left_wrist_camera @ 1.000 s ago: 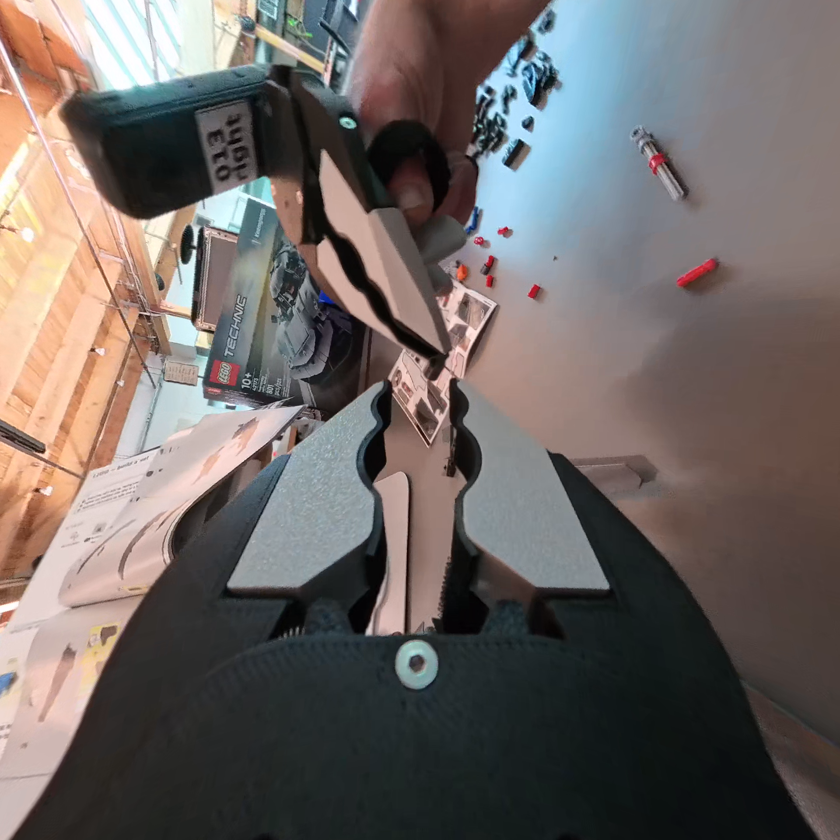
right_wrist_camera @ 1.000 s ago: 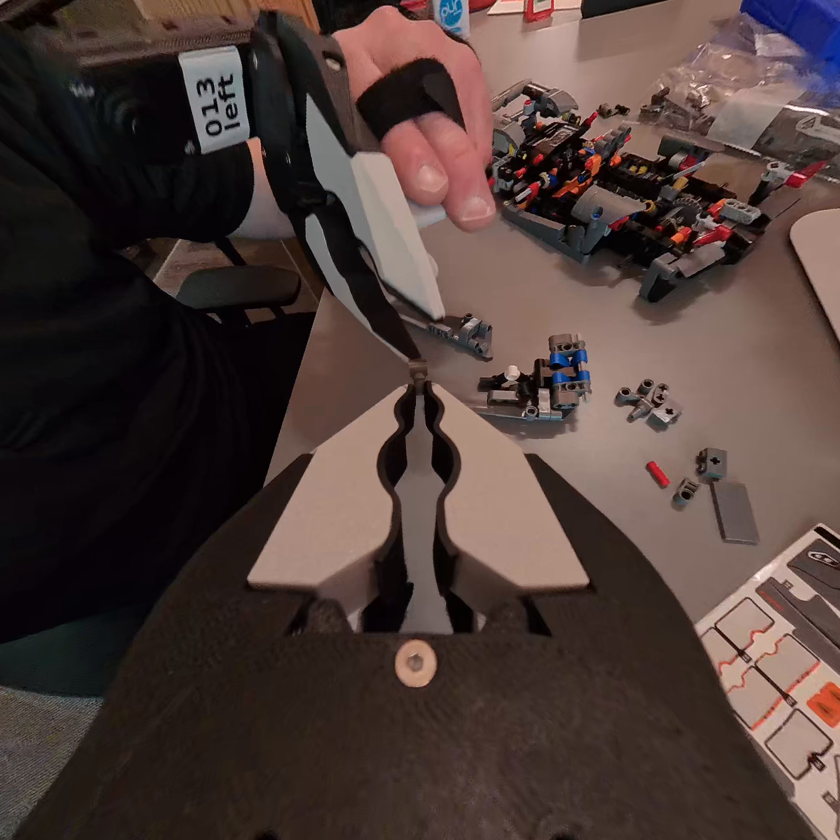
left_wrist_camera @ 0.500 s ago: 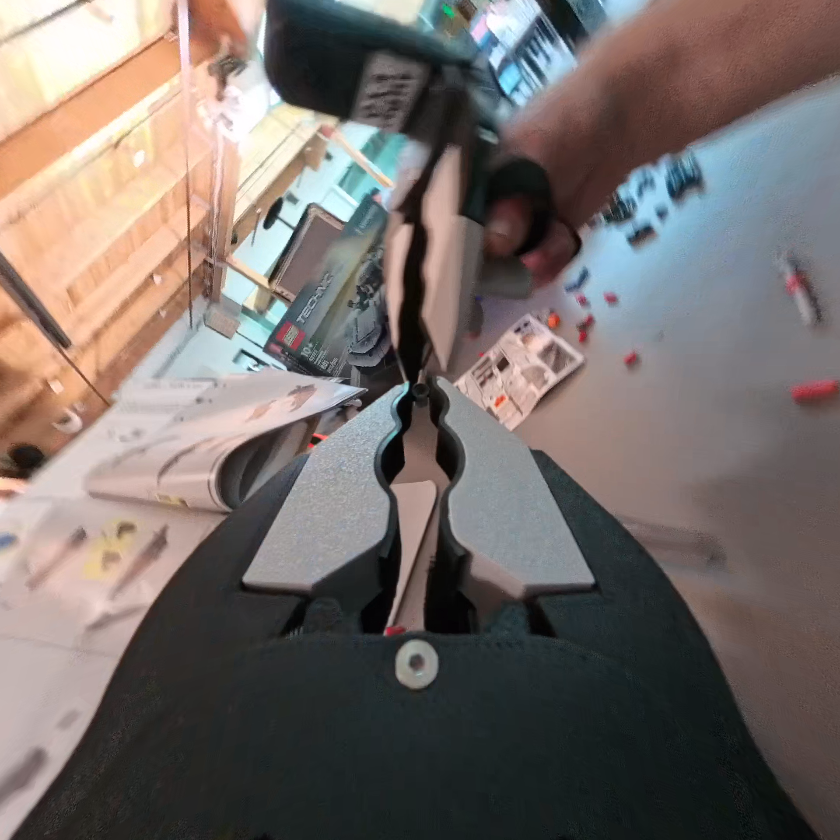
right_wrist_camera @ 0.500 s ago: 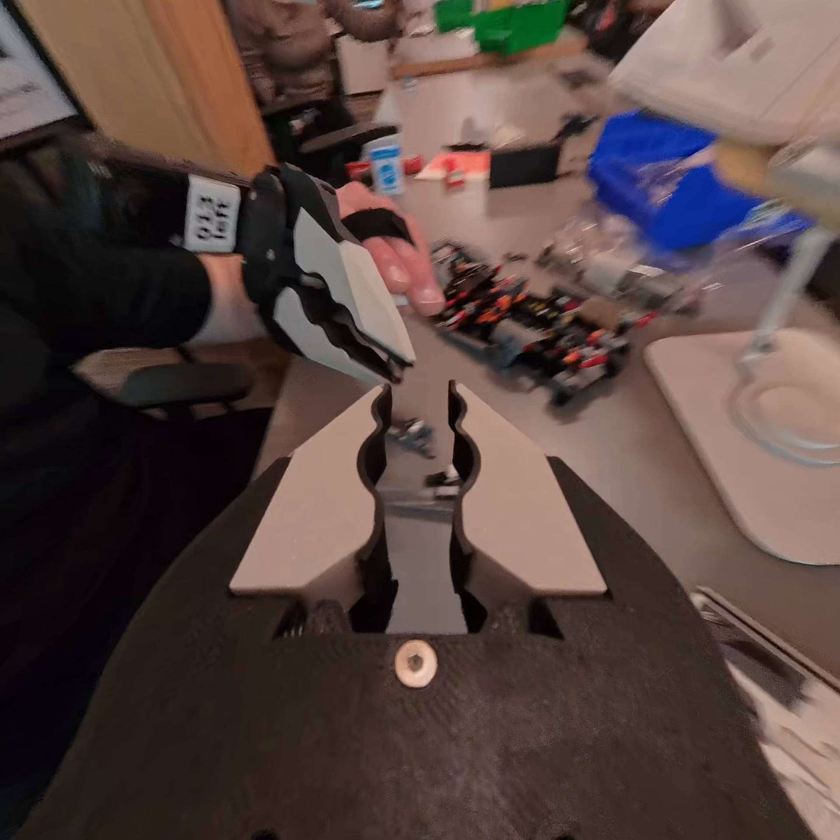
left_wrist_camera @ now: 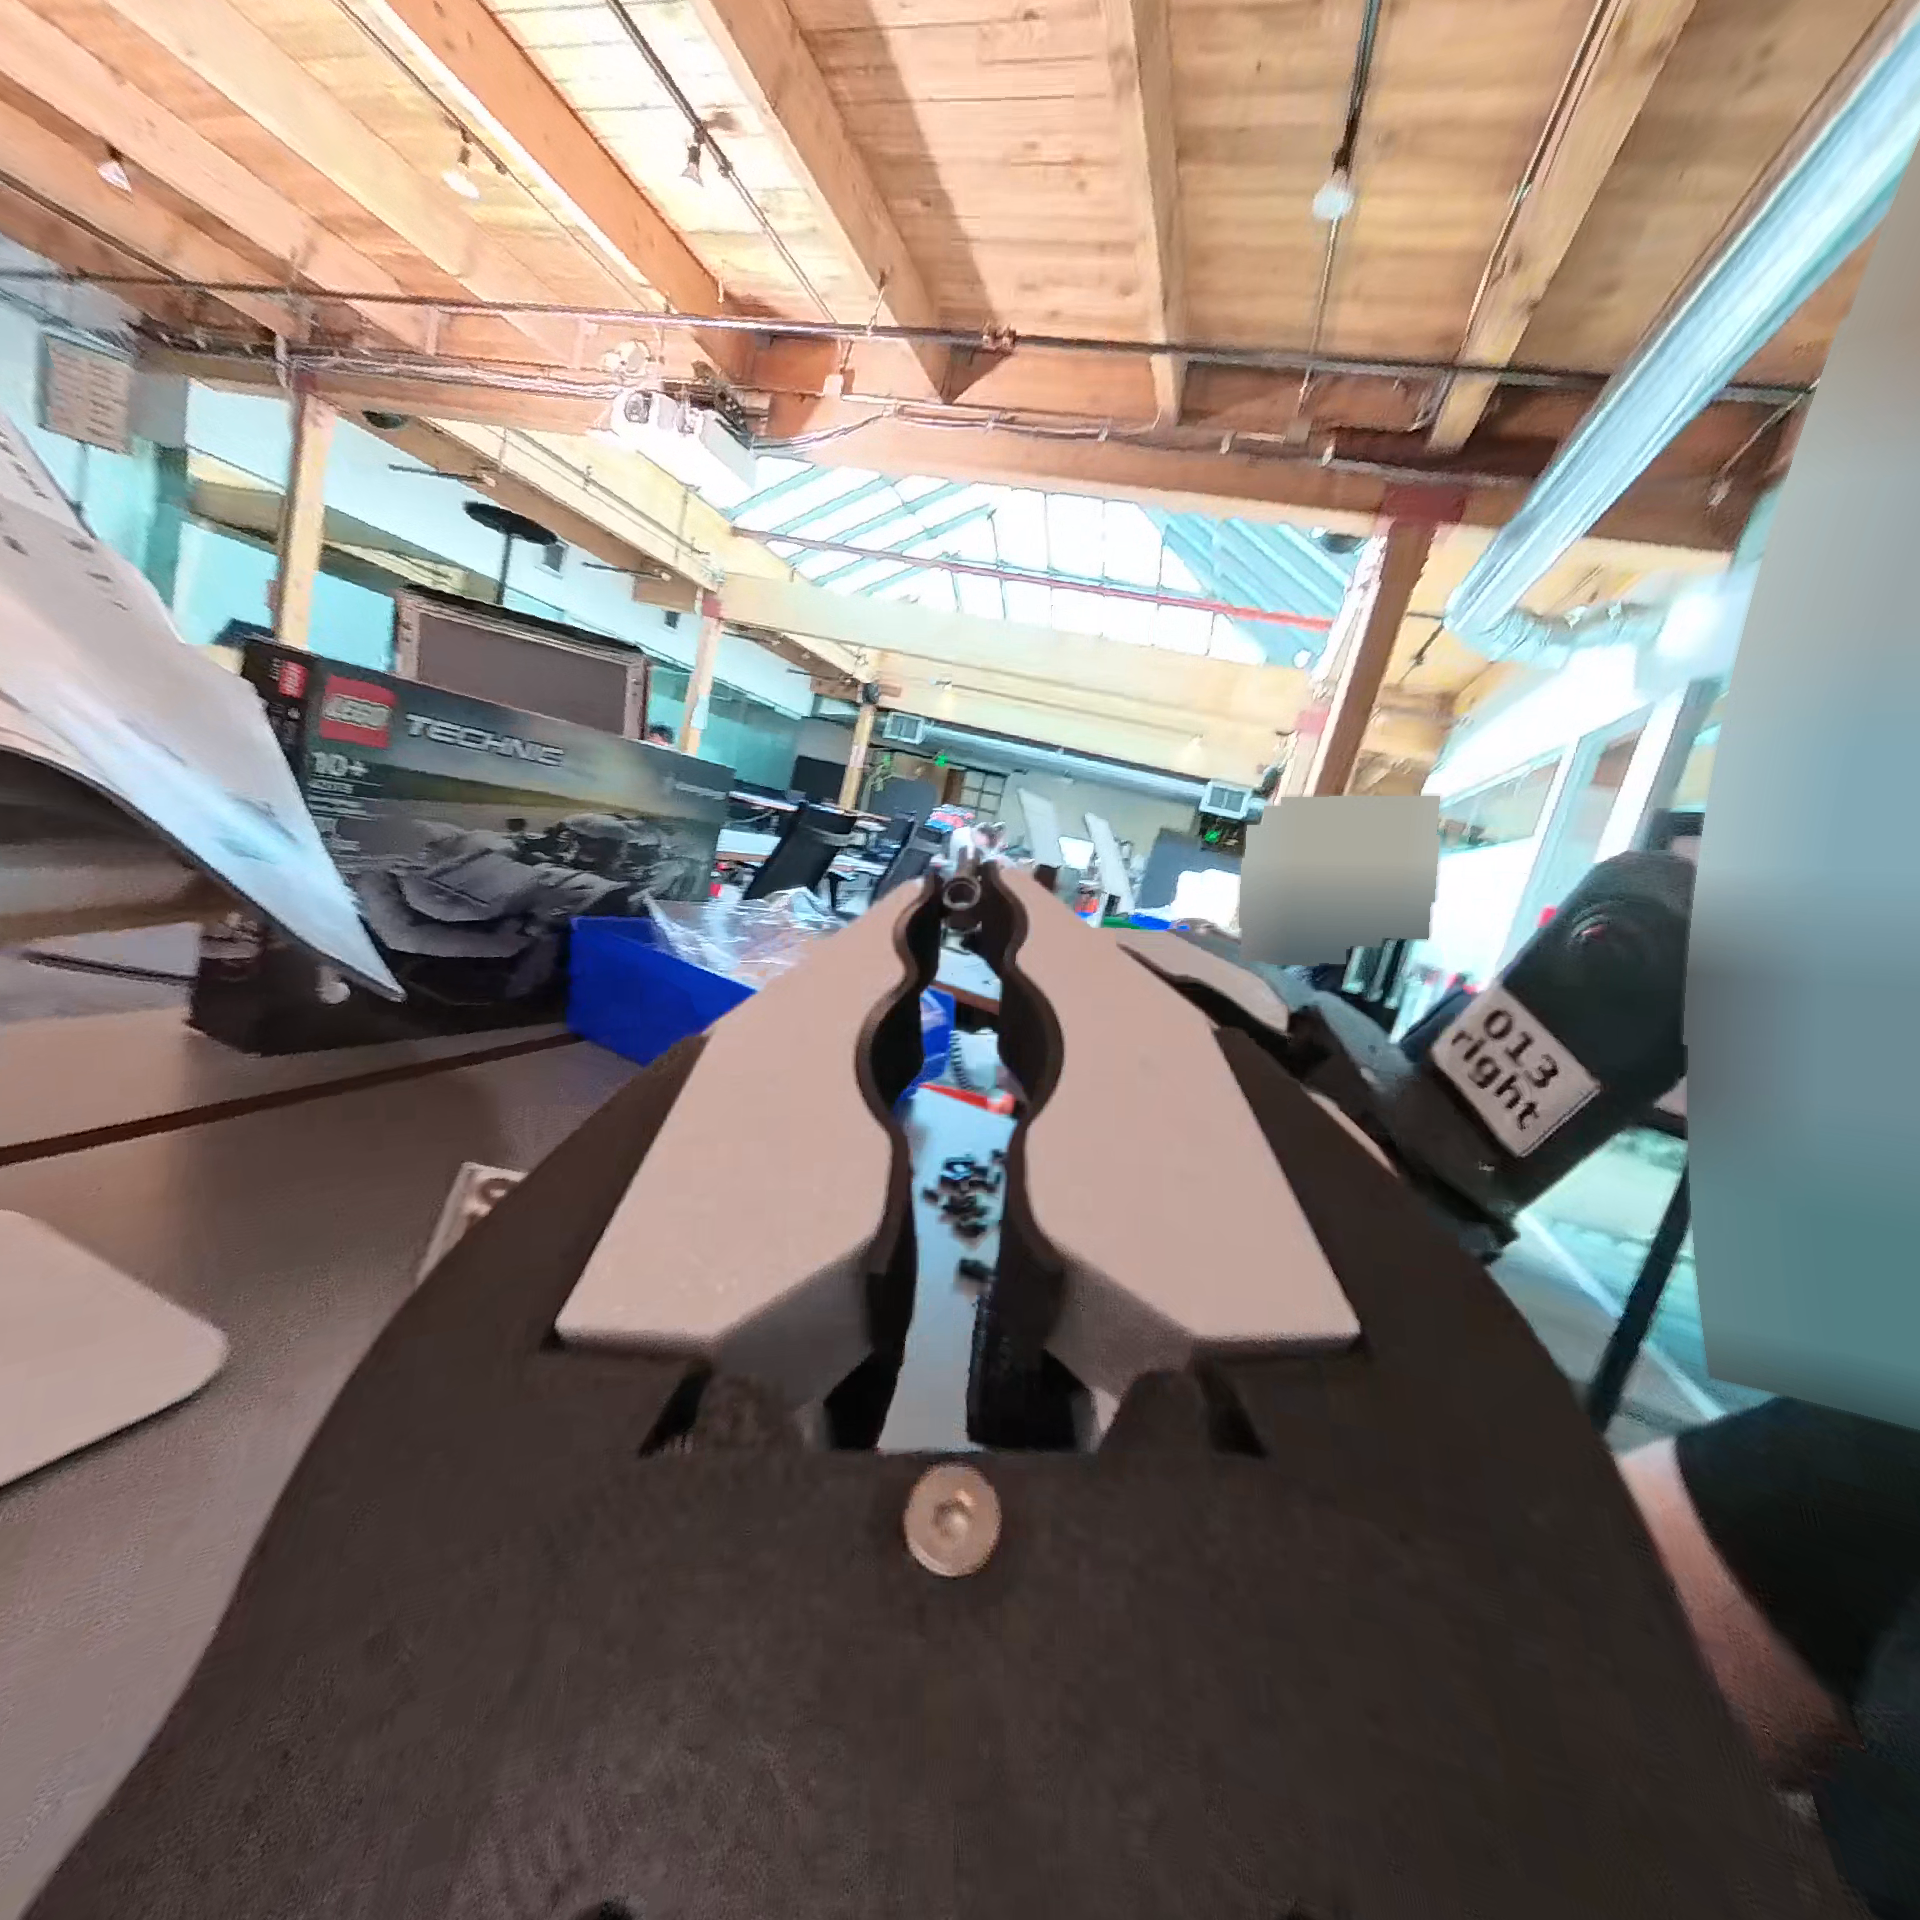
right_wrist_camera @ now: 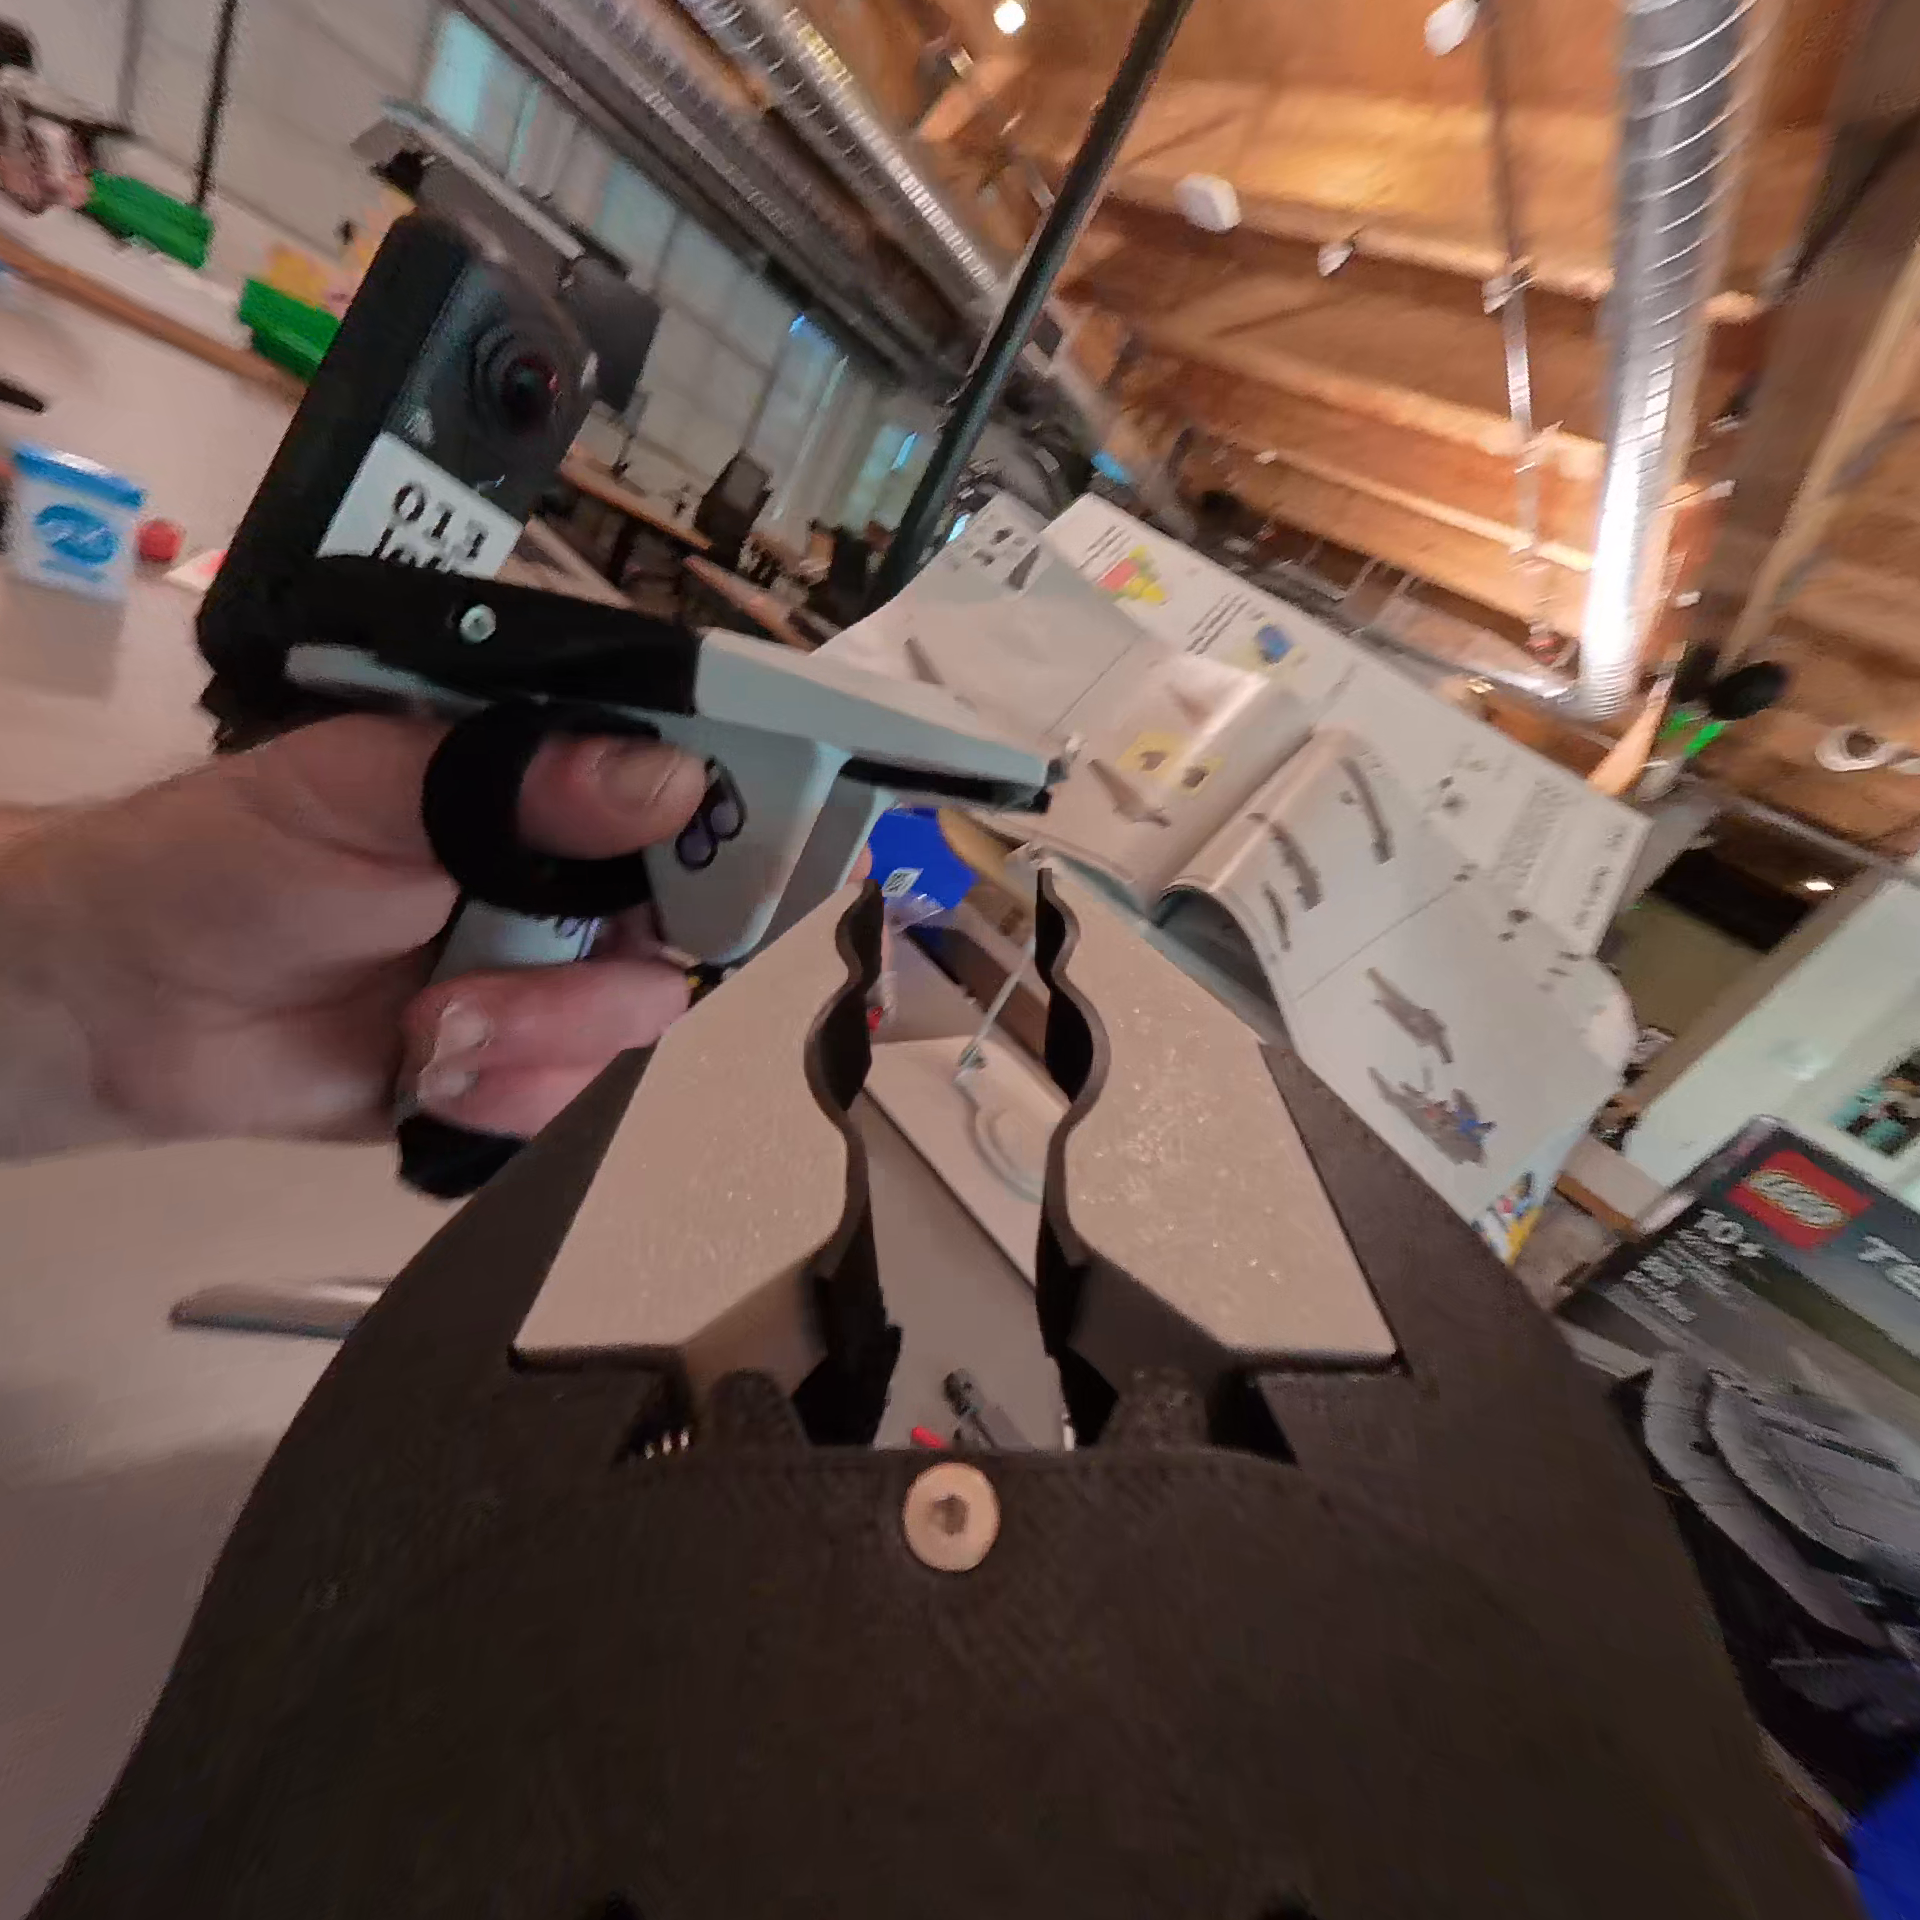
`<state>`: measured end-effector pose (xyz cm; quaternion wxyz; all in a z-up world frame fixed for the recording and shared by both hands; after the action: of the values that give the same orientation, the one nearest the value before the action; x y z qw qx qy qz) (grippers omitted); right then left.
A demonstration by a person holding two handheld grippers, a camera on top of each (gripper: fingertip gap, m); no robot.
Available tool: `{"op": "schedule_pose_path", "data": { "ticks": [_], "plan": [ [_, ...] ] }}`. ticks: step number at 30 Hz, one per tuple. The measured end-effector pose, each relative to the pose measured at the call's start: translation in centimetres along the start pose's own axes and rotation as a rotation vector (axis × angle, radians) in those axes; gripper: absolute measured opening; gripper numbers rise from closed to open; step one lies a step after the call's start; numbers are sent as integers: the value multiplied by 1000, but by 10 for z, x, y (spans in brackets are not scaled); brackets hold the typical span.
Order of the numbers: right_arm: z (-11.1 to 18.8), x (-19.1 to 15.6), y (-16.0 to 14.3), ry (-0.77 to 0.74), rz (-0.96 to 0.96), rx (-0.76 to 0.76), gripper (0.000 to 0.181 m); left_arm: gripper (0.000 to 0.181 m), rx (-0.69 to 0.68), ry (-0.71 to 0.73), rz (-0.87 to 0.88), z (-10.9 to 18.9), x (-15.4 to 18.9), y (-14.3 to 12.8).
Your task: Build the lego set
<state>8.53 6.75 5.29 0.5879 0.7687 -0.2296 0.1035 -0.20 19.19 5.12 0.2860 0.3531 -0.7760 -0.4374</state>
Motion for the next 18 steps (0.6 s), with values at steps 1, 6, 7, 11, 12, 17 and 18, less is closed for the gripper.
{"op": "schedule_pose_path", "data": {
  "ticks": [1, 6, 7, 11, 12, 17, 18],
  "plan": [
    [0, 1, 1, -20, -17, 13, 26, 4, 12, -9, 28, -2, 1, -2],
    [2, 13, 2, -35, -65, 32, 21, 3, 58, -26, 117, -5, 3, -11],
    [3, 12, 2, -33, -47, 39, 19, 3, 74, -33, 134, -6, 3, -13],
    [7, 5, 1, -63, 14, 65, 16, 4, 117, -51, 182, -12, 6, -22],
    [9, 5, 1, -75, 20, 73, 16, 4, 127, -53, 191, -13, 7, -23],
    [12, 5, 1, -131, 105, 95, 14, 4, 151, -74, 237, -18, 9, -28],
    [12, 5, 1, -139, 124, 99, 14, 4, 161, -77, 242, -19, 9, -28]
  ]
}}
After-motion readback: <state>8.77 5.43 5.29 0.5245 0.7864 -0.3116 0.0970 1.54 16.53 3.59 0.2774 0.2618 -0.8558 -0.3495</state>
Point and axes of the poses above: each gripper's, where its closed fingertips meet, z back along the fingers, y out of its top, x = y × z across the jaws, the point moved 10 cm from there along z, back along the fingers, and after that the axes turned 15 degrees about -y, right-handed, at the moved point
